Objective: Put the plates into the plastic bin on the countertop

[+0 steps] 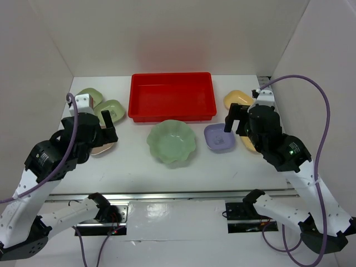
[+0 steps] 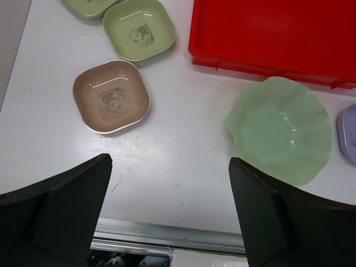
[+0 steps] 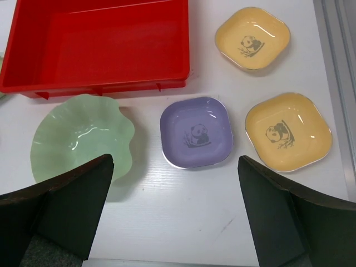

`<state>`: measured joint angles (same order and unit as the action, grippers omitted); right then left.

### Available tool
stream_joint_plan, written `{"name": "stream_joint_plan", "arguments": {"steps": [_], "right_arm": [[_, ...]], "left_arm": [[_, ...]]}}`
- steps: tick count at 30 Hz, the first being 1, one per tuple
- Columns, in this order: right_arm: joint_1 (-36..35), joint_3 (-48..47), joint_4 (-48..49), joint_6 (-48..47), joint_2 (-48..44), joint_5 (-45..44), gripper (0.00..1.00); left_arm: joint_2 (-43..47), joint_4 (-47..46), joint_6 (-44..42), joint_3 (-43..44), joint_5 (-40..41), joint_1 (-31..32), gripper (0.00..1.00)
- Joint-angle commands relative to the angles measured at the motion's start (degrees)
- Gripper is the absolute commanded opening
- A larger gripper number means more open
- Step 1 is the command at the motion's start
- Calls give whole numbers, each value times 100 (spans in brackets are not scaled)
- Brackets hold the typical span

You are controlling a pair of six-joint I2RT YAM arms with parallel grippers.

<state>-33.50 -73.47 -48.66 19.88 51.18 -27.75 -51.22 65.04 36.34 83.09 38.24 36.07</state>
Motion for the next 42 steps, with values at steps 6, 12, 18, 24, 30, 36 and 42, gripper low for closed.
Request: {"name": "stream_joint_plan", "arguments": {"steps": [6, 12, 18, 24, 30, 36, 42], "right_arm": [[-34, 570, 735, 121, -21, 349, 100], [-34, 1370, 1964, -54, 1007, 1130, 100], [-34, 1547, 3204, -326, 2404, 1711, 96], [-34, 1423, 3750, -388, 3415, 2045, 94], [18, 1555, 4057, -265, 3951, 2247, 90], [-34, 1810, 4357, -204, 4128, 2485, 78], [-34, 1942, 4532, -152, 4286, 2546, 68]], "left_arm": [[86, -272, -39, -91, -89, -13, 100], [139, -553, -92, -416, -422, -13, 100], [139, -606, -30, -777, -782, -13, 100], [191, -659, -30, -1049, -844, -13, 100], [375, -659, -30, -1163, -792, -13, 100], [429, -659, -82, -1216, -792, -13, 100], [429, -711, -83, -1216, -792, -13, 100]]}}
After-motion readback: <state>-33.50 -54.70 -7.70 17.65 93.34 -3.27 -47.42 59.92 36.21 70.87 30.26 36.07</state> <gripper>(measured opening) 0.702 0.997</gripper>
